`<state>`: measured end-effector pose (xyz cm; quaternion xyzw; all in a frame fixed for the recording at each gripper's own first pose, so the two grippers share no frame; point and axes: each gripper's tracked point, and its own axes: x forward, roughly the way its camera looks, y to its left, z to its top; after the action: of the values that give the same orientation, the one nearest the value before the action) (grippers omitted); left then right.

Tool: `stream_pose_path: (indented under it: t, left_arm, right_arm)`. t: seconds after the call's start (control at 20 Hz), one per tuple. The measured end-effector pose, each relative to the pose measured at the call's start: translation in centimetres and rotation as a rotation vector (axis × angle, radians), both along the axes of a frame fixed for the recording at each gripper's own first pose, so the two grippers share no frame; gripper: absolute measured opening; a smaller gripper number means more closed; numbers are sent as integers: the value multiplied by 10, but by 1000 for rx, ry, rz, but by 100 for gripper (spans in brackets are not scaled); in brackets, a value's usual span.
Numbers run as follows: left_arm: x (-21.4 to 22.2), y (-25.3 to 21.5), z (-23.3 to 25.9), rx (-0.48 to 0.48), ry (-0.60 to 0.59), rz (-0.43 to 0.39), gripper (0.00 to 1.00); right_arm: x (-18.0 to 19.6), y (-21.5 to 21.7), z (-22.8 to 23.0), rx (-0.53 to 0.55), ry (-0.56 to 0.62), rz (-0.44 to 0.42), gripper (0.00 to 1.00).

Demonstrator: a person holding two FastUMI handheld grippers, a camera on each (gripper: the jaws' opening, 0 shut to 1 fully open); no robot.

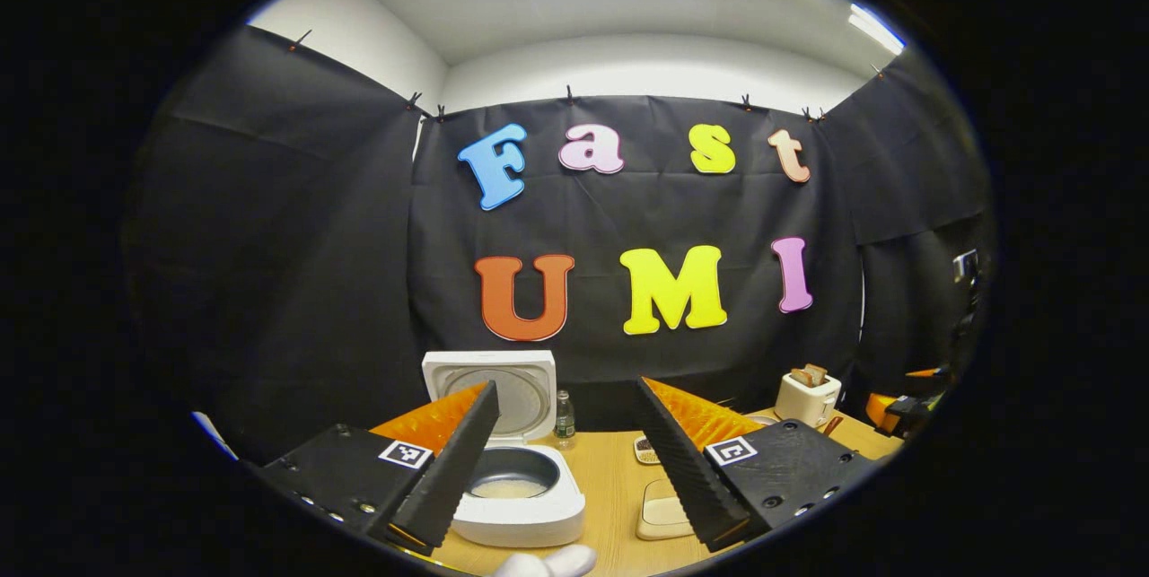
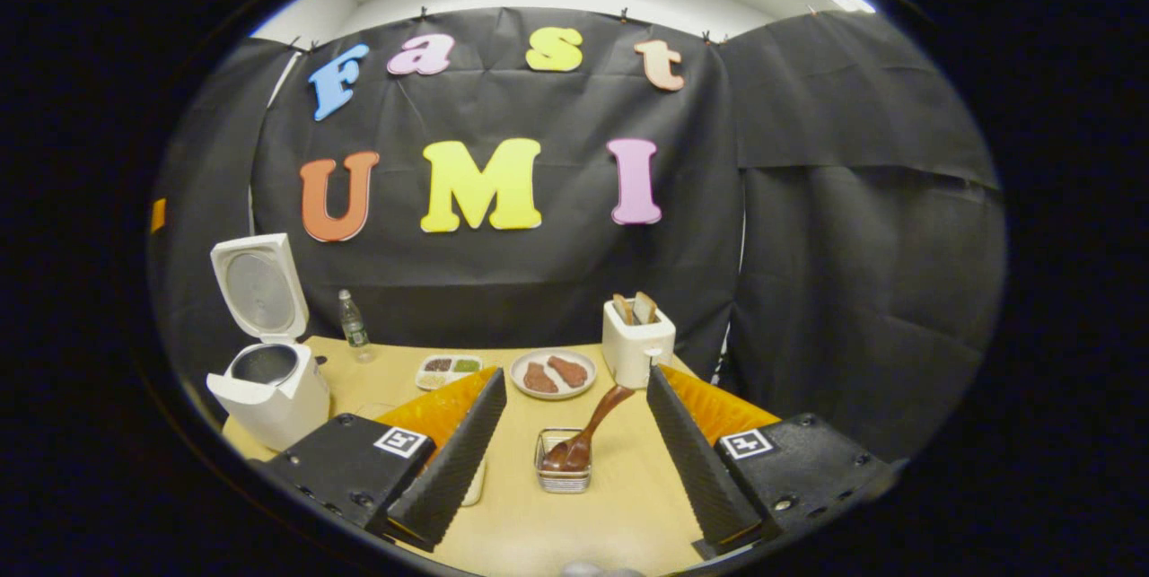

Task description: Close the left gripper, press the button to open the rice cooker; take a wooden spoon from the chopstick holder with the right hand, scoop a spoonful of rice and pour it into the rice cooker, then put the wooden spoon back into the chopstick holder.

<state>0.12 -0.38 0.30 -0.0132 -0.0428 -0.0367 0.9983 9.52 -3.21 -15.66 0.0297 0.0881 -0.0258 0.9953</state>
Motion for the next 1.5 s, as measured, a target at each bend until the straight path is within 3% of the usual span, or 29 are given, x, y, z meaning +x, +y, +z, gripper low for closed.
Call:
stream_pose_path:
  t: [0.05,0.55,0.9,1.15,1.3,1.35,1.4,1.45,1.5]
  left_arm:
    - [-2,-2,-2,6,3,-2,95]
    - [0,-14,-24,31,60,25,95]
    - [3,-12,-34,46,95,69,95]
    - [3,-13,-36,52,102,77,95]
    - [4,-17,-40,56,108,72,95]
    - [4,-16,-39,59,107,71,95]
    - [3,-17,-39,62,107,70,95]
    - [3,-16,-39,61,105,71,95]
    - [4,-16,-39,60,103,72,95]
  right_arm:
    - [11,-8,-16,2,24,-12,100]
    - [132,-33,-146,169,209,-38,100]
    - [190,-23,-174,243,273,1,100]
    - [207,-21,-182,286,306,32,94]
    - [210,-24,-183,307,305,24,78]
    - [209,-31,-182,297,294,0,59]
    - [210,-36,-180,306,280,-12,55]
    - [206,-28,-179,332,281,6,32]
    - [203,-29,-179,329,278,0,31]
